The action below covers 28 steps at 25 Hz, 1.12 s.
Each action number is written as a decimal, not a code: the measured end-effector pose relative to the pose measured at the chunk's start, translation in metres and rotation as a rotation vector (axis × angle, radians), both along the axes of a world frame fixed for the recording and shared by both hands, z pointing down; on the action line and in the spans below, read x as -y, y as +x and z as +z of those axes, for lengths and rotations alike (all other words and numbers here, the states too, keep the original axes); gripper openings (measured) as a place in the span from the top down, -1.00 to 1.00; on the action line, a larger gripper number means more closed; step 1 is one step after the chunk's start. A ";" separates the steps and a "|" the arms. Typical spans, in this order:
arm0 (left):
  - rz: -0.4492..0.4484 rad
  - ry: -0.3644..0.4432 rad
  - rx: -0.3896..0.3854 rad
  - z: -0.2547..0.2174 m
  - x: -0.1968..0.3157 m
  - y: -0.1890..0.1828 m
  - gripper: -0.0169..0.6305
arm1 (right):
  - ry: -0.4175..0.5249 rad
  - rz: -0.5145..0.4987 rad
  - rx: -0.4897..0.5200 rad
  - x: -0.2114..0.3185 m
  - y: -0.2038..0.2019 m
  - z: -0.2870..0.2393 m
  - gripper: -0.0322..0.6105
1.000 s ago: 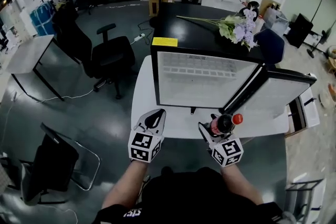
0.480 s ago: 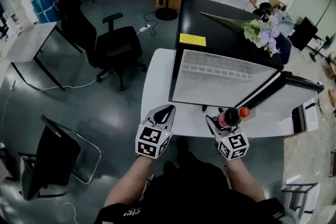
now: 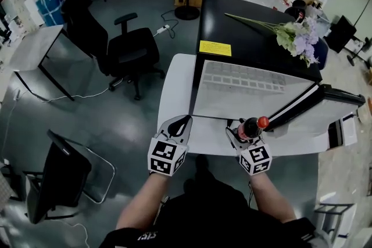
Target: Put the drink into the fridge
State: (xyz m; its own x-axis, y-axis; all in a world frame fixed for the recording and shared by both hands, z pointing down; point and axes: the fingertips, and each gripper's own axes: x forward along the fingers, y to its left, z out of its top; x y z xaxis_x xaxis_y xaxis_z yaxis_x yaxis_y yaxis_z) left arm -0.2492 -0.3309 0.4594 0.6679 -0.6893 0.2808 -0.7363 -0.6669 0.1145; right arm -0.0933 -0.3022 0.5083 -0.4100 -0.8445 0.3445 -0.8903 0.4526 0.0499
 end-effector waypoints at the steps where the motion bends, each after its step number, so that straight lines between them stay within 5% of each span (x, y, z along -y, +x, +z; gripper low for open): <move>1: -0.008 -0.003 -0.002 0.003 0.004 0.001 0.89 | -0.002 -0.006 -0.006 0.003 0.001 0.004 0.08; 28: 0.003 -0.105 0.044 0.065 0.033 0.054 0.89 | -0.122 -0.062 -0.253 0.091 0.074 0.109 0.09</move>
